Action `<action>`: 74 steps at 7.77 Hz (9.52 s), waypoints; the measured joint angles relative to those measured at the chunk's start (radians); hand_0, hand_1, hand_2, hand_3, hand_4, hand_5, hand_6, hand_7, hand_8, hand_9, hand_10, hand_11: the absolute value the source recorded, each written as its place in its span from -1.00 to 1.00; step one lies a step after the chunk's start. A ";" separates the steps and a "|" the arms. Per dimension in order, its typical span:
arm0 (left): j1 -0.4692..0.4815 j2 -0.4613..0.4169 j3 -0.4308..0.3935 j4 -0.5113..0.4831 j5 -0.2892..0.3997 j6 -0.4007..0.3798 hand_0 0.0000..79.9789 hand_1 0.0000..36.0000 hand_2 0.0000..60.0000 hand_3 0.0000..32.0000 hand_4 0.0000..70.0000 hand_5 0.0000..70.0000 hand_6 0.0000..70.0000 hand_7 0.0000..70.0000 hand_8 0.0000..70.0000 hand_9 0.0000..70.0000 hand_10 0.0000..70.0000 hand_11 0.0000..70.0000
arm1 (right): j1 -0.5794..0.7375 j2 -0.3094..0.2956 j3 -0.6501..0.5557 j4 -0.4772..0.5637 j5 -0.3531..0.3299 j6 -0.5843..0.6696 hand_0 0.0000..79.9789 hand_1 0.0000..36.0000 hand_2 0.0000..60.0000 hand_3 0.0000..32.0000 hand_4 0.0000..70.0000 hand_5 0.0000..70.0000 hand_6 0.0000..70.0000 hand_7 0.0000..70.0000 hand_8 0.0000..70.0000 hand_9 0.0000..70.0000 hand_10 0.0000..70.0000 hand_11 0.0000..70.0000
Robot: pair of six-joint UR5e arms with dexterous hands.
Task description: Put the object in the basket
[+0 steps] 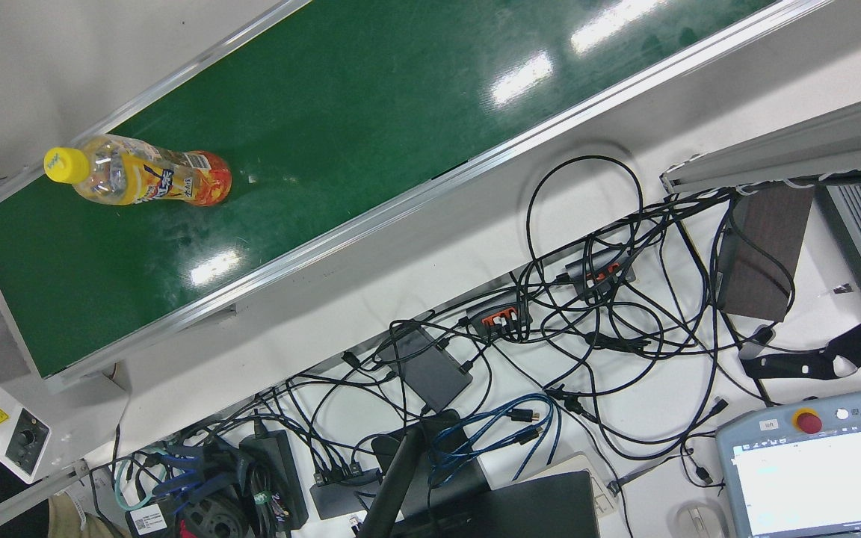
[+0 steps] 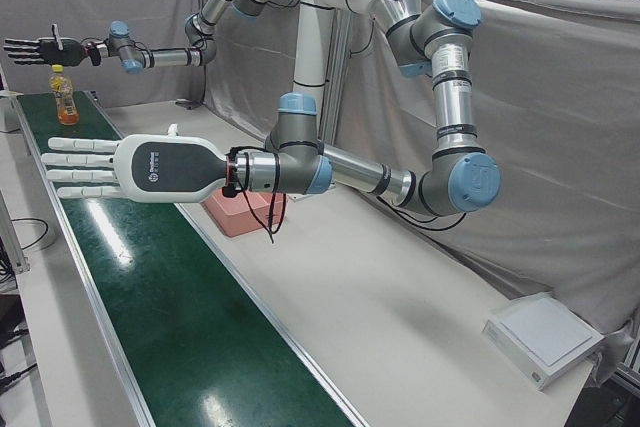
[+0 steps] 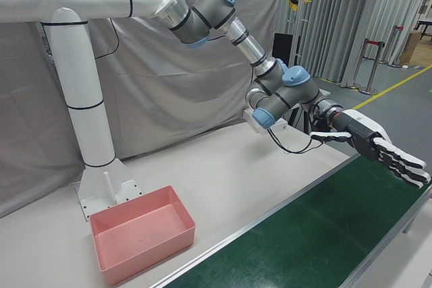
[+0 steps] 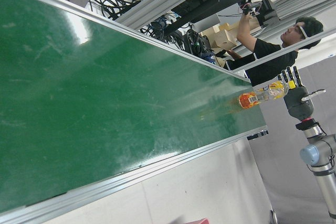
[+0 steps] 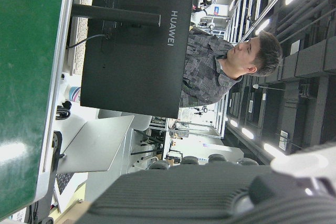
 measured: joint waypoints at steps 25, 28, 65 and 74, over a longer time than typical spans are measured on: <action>-0.158 -0.040 0.363 -0.282 -0.122 -0.451 0.17 -0.93 -1.00 -1.00 -0.92 -0.90 -0.98 -1.00 -1.00 -1.00 -1.00 -1.00 | 0.000 0.000 0.000 0.000 0.000 0.000 -1.00 -1.00 -1.00 -1.00 -1.00 -1.00 -1.00 -1.00 -1.00 -1.00 -1.00 -1.00; -0.036 0.082 0.257 -0.378 -0.074 -0.469 0.19 -0.92 -1.00 -1.00 -0.90 -0.92 -0.99 -1.00 -1.00 -1.00 -1.00 -1.00 | 0.000 0.000 0.000 0.000 0.000 0.000 -1.00 -1.00 -1.00 -1.00 -1.00 -1.00 -1.00 -1.00 -1.00 -1.00 -1.00 -1.00; 0.224 0.008 0.216 -0.294 -0.067 -0.318 0.18 -0.88 -1.00 -1.00 -0.98 -0.97 -1.00 -1.00 -1.00 -1.00 -1.00 -0.99 | 0.000 0.000 0.000 0.000 0.000 0.000 -1.00 -1.00 -1.00 -1.00 -1.00 -1.00 -1.00 -1.00 -1.00 -1.00 -1.00 -1.00; 0.222 0.008 0.210 -0.300 -0.068 -0.321 0.38 -0.32 -1.00 -1.00 -0.96 -0.93 -0.99 -1.00 -1.00 -1.00 -0.97 -0.90 | 0.000 0.000 0.000 0.000 0.000 0.000 -1.00 -1.00 -1.00 -1.00 -1.00 -1.00 -1.00 -1.00 -1.00 -1.00 -1.00 -1.00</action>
